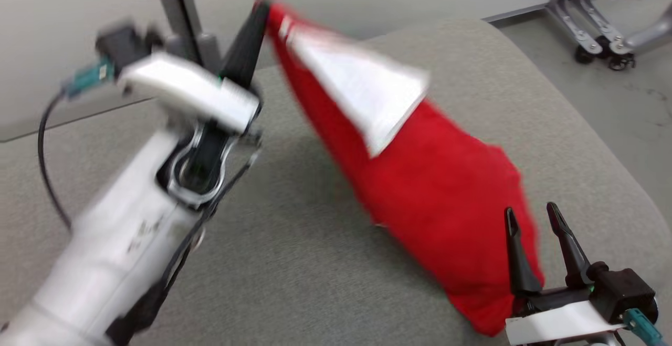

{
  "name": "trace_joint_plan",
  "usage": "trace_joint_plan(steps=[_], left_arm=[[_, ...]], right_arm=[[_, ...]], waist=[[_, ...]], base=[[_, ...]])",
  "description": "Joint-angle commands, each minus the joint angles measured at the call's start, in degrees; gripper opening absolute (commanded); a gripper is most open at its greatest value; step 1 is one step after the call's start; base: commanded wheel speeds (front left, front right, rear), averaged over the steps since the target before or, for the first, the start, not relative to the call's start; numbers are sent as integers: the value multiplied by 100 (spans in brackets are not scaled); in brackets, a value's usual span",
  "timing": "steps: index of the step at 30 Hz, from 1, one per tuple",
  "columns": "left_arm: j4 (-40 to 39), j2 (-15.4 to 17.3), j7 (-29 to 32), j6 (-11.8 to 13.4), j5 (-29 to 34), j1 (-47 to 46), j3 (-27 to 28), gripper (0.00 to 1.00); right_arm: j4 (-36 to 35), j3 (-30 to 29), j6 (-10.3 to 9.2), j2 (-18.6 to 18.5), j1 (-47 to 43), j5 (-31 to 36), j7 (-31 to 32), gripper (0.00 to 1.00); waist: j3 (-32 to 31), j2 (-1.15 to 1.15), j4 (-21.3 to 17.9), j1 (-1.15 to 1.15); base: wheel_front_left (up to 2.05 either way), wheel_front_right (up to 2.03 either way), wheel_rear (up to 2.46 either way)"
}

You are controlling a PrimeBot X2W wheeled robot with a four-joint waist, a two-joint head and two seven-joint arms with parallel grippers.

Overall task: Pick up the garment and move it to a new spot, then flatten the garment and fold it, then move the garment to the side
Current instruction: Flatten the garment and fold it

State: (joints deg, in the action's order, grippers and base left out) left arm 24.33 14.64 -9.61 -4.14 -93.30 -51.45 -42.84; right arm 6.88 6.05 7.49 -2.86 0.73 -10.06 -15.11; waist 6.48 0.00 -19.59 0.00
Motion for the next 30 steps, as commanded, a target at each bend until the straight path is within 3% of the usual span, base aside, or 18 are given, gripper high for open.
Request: trace_joint_plan(steps=[1,4,6,10,11,12,14,16,21,24,30], left_arm=[[111,185,56,71,-17,342,-78,0],[504,553,-120,135,19,949,-81,0],[729,709,-222,50,84,1155,-50,0],[1210,796,-459,-96,145,1374,207,0],[1355,752,-494,-112,166,1420,277,44],[1462,734,-529,-132,251,1440,364,100],[1640,731,-554,-146,626,1429,636,100],[1662,732,-558,-145,1399,1512,1249,100],[779,4,-552,203,3594,2545,2731,100],[335,-508,-552,184,4413,3197,2877,100],[471,-935,-554,163,4945,3732,2505,100]], right_arm=[[18,5,-1,-4,-34,82,-6,100],[18,23,-1,-9,87,173,-6,100],[-4,16,-1,-9,165,198,-6,100],[-59,38,-1,-8,243,255,-6,100],[-64,40,-1,-8,237,261,-7,100],[-64,41,-1,-10,223,258,-6,100],[-71,35,-1,-9,169,235,-7,100],[-84,39,-1,-9,115,222,-6,100],[-85,-22,-1,-9,26,234,-6,100],[-82,-50,-1,-6,-1,241,-6,100],[-59,33,-1,-9,105,221,-7,100]], waist=[[127,0,219,0],[257,0,333,0],[344,0,392,0],[460,0,560,0],[466,0,591,0],[472,0,615,0],[466,0,664,0],[474,0,710,0],[463,0,833,0],[454,0,939,0],[434,0,1050,0]], base=[[0,0,0],[0,0,0],[0,0,0],[0,0,0],[0,0,0],[0,0,0],[0,0,0],[0,0,0],[0,0,0],[0,0,0],[0,0,0]])
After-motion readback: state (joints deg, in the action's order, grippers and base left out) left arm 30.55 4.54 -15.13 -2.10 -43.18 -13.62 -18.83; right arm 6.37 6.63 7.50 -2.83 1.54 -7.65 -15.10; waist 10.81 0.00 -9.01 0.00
